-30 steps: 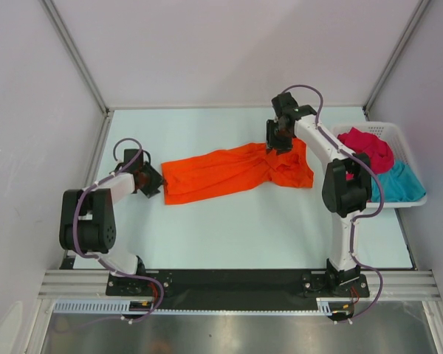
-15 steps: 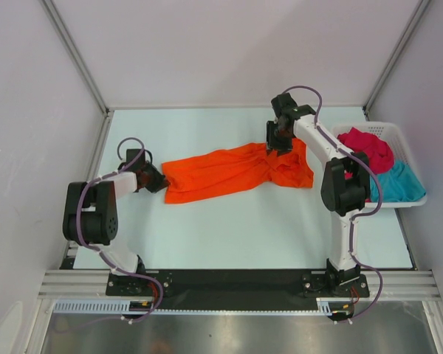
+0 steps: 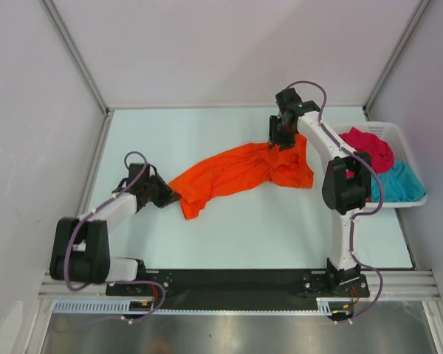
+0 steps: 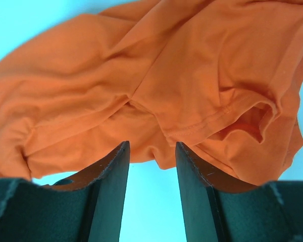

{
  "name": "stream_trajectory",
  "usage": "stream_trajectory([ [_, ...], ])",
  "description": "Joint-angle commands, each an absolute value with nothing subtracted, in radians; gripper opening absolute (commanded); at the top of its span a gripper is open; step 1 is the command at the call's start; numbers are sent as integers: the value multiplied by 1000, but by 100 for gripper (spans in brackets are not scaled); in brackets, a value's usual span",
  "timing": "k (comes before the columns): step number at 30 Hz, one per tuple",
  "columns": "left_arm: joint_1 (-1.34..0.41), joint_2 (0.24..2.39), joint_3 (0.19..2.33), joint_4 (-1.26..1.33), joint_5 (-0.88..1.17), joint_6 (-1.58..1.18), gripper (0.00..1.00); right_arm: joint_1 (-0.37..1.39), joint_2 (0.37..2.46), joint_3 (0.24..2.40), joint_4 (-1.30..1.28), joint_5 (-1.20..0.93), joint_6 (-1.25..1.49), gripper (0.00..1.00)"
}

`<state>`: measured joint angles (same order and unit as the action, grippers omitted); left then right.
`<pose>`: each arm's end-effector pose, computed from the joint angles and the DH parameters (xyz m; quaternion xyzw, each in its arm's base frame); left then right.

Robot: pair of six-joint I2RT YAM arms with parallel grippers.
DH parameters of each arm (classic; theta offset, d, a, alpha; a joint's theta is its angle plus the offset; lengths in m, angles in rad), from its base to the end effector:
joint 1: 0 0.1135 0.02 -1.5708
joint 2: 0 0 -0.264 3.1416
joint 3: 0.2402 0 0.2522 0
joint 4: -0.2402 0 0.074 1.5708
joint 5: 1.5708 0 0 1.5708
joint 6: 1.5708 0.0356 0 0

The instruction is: Fold and stack the t-shirts

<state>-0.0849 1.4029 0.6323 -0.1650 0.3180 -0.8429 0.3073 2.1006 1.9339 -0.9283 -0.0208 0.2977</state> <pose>0.2555 -0.0329 0.1594 -0.3011 0.8897 -0.2725 0.2085 0.4336 0.1384 0.2624 -0.0071 0.9718 0.0798 0.2219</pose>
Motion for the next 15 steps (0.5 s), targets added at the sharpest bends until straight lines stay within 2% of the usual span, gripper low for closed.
stream_trajectory([
  [1,-112,1195,494,-233,344,-861,0,293,2125,1979,-942,-51,288,47],
  [6,-141,962,370,-314,347,-877,0,290,2118,1951,-939,-66,311,48],
  [15,-216,767,313,-402,341,-923,0,316,2063,1827,-890,-51,371,49],
])
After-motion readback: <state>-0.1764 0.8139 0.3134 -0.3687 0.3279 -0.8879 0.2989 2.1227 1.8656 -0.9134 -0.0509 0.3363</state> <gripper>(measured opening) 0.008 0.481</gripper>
